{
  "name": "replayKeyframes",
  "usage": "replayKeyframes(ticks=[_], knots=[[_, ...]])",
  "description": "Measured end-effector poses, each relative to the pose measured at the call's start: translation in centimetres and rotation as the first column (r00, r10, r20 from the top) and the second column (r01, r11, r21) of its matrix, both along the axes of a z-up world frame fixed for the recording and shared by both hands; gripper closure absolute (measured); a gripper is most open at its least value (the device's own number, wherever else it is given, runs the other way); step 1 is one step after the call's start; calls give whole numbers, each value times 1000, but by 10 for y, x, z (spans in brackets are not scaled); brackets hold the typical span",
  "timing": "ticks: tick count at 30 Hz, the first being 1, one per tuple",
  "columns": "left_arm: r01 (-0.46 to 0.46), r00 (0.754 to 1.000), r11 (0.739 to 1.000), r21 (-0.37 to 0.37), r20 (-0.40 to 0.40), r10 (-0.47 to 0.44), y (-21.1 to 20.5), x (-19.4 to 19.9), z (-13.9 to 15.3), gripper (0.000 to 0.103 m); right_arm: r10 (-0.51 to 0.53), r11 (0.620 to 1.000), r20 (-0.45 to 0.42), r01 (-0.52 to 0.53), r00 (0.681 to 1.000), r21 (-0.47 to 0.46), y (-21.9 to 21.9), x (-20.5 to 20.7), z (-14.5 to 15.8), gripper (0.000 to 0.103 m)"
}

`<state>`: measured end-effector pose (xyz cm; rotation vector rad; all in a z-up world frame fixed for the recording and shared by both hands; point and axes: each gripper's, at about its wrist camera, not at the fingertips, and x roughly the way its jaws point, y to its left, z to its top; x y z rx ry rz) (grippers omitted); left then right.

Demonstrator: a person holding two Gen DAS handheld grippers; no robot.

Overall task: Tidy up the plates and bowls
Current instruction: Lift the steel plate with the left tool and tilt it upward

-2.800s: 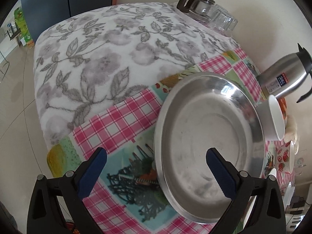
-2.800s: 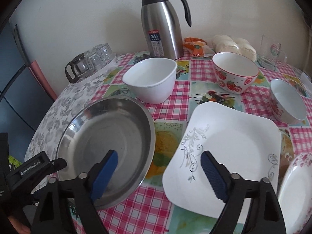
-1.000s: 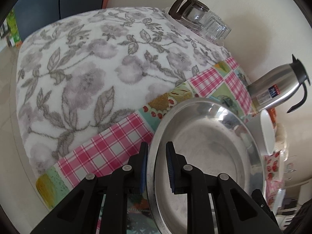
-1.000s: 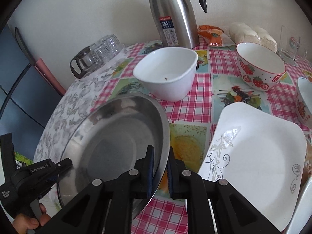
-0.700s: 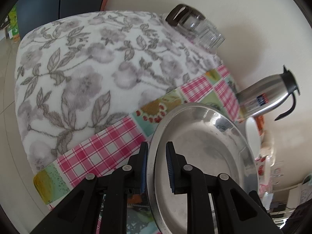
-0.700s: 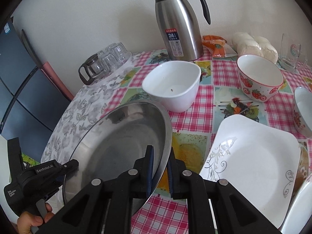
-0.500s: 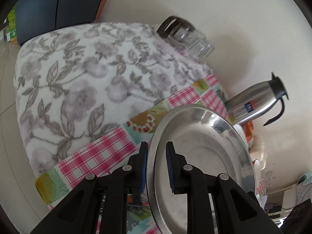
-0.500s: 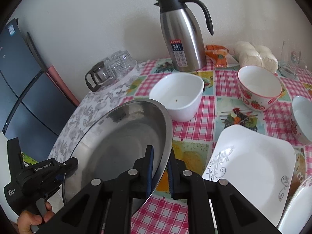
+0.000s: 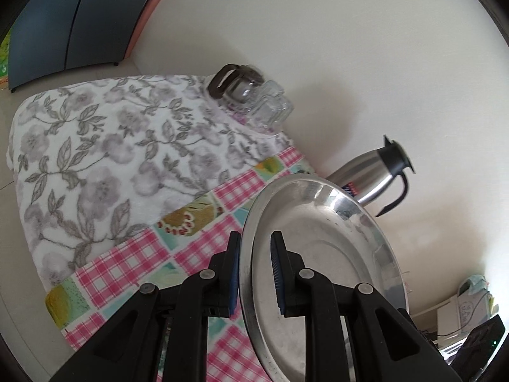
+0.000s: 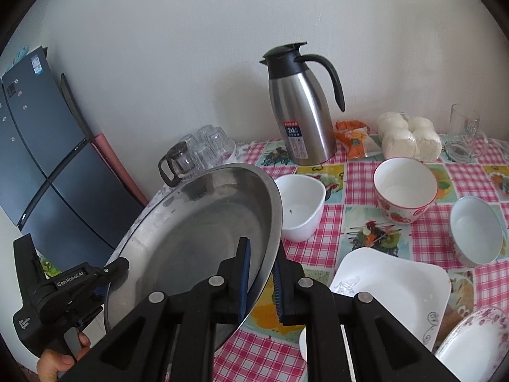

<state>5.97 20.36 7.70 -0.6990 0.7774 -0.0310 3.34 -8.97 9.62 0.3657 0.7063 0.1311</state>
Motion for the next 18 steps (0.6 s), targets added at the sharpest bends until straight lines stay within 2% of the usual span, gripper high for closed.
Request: replayKeyframes(ticks=[7,18], knots=[[32,999,999,-30,45,-31,-22,-10,13,84,-28,999,36,29,999,-26,-21,-14,16,89],[118,991,991,-63,69,-114,-75,-20,20,84,-96,994,30,97,995,-46,-71,-40,19,89]])
